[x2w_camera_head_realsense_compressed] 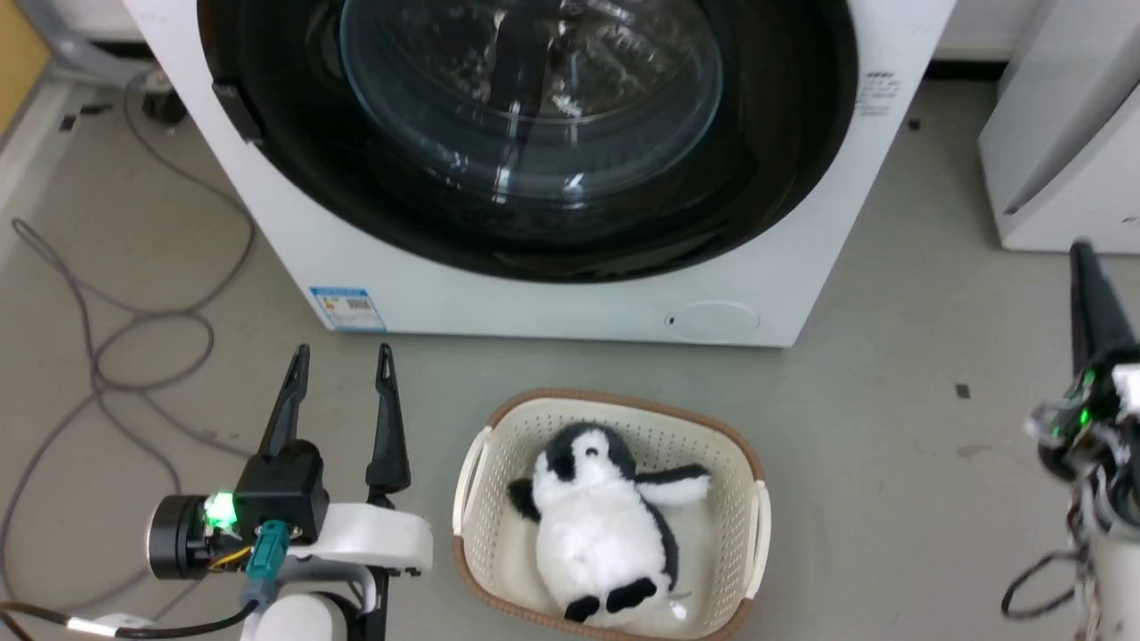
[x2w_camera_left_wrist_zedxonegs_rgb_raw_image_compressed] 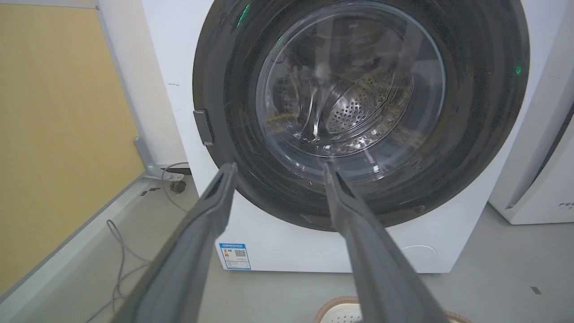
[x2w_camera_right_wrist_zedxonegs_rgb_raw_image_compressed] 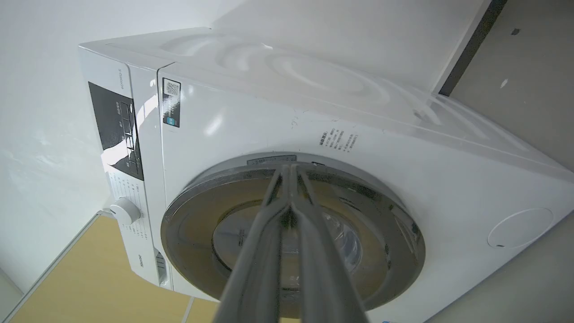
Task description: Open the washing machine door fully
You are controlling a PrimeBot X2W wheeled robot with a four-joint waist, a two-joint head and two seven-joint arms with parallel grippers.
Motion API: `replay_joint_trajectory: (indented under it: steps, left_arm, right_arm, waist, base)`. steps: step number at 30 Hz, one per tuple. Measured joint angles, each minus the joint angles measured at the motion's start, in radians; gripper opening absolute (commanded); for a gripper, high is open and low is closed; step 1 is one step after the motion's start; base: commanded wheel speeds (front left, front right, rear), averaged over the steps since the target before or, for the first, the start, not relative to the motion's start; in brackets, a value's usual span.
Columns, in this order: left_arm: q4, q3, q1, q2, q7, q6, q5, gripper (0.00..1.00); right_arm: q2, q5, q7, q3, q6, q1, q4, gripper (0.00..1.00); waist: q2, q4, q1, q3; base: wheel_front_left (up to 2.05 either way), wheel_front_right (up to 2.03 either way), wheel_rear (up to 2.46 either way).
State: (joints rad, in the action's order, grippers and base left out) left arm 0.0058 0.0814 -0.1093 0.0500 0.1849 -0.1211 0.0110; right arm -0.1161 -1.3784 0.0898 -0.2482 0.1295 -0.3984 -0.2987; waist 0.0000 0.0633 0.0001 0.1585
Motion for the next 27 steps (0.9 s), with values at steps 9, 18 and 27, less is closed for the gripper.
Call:
replay_joint_trajectory:
  steps: [9, 18, 27]
  left_arm:
    - [-0.009, 0.006, -0.042, 0.0, 0.019, -0.018, 0.0, 1.0]
    - [-0.014, 0.035, -0.095, 0.0, 0.038, -0.038, 0.002, 1.0]
    - [-0.014, 0.067, -0.123, 0.0, 0.055, -0.066, 0.015, 1.0]
  right_arm:
    - [-0.058, -0.069, 0.042, 0.005, 0.0, -0.203, -0.141, 0.0]
    - [-0.117, -0.097, 0.083, 0.061, 0.0, -0.416, -0.275, 0.0]
    - [-0.155, -0.113, 0.122, 0.13, 0.0, -0.569, -0.376, 0.0]
  waist:
    - [0.0, 0.025, 0.0, 0.083]
    - [0.0, 0.054, 0.0001, 0.17]
    - [0.0, 0.097, 0.0, 0.224]
  base:
    - [0.0, 0.0, 0.0]
    - [0.0, 0.0, 0.0]
    - [0.0, 0.0, 0.0]
